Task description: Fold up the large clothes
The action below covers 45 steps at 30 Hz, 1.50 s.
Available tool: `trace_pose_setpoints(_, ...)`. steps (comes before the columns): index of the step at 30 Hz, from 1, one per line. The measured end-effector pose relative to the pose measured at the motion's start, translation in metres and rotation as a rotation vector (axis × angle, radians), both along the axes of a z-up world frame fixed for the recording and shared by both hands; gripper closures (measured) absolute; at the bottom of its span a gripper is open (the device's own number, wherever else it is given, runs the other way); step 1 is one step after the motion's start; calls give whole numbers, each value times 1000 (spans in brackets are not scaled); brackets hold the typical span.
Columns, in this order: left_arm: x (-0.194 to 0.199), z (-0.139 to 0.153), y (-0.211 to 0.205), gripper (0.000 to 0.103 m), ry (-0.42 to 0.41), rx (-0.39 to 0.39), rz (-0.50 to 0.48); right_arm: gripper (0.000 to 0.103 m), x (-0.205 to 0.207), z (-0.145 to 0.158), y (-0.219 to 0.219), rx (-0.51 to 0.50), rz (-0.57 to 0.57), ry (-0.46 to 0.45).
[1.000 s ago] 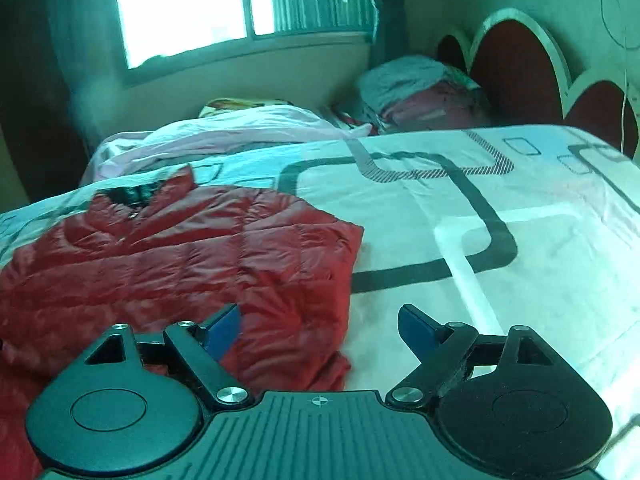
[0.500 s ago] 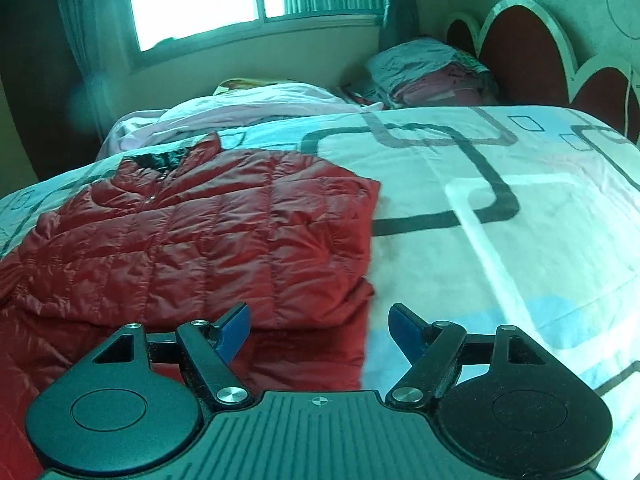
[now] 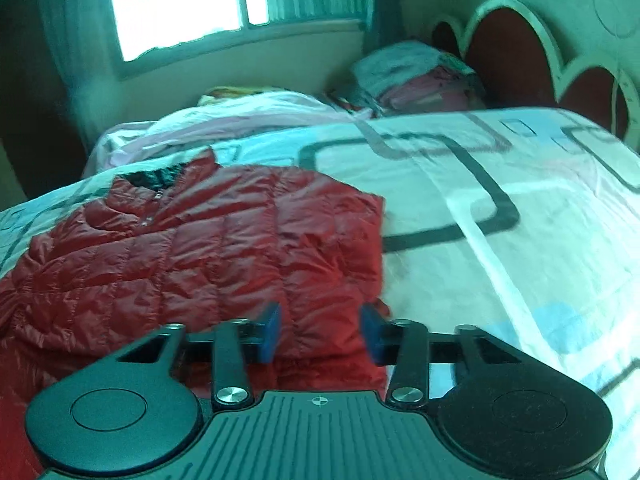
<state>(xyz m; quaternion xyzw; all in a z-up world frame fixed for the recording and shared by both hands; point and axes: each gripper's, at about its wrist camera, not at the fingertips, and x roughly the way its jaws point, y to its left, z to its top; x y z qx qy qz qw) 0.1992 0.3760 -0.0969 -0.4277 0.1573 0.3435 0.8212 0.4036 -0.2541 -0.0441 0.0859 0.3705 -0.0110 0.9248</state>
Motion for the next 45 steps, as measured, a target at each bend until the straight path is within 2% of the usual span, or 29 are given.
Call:
trace_pose_setpoints(3, 26, 21, -17, 99, -24, 84, -88, 61, -5, 3, -3, -13, -17, -10)
trace_pose_setpoints(7, 76, 41, -54, 99, -34, 151, -248, 61, -9, 9, -4, -4, -24, -23)
trace_pose_setpoints(16, 177, 68, -192, 99, 6, 352, -625, 61, 6, 7, -23, 32, -41, -30)
trace_pose_setpoints(21, 223, 60, -277, 99, 72, 410, -883, 61, 13, 4, -33, 73, -28, -38)
trace_pose_setpoints(24, 241, 52, -324, 99, 100, 439, -986, 61, 15, 4, -41, 95, -26, -41)
trace_pose_setpoints(29, 255, 36, -384, 99, 125, 466, -1111, 61, 17, 5, -66, 141, -48, -44)
trace_pose_setpoints(32, 259, 26, -419, 99, 141, 509, -1167, 61, 14, 6, -81, 166, -63, -47)
trace_pose_setpoints(37, 272, 19, -456, 98, 147, 497, -1228, 61, 8, 6, -105, 194, -85, -44)
trace_pose_setpoints(39, 274, 15, -467, 91, 153, 489, -1270, 60, 6, 5, -113, 218, -87, -37)
trace_pose_setpoints(40, 276, 11, -474, 75, 158, 485, -1290, 60, 5, 4, -118, 235, -89, -28)
trace_pose_setpoints(41, 277, 7, -479, 55, 156, 475, -1308, 53, 5, 4, -121, 249, -91, -20)
trace_pose_setpoints(42, 276, 5, -483, 43, 148, 459, -1334, 35, 4, 4, -124, 255, -95, -19)
trace_pose_setpoints(43, 269, 8, -486, 24, 133, 454, -1343, 2, 1, 6, -125, 257, -101, -43)
trace_pose_setpoints(45, 255, 17, -482, 26, 87, 473, -1325, 0, -3, 12, -125, 260, -78, -75)
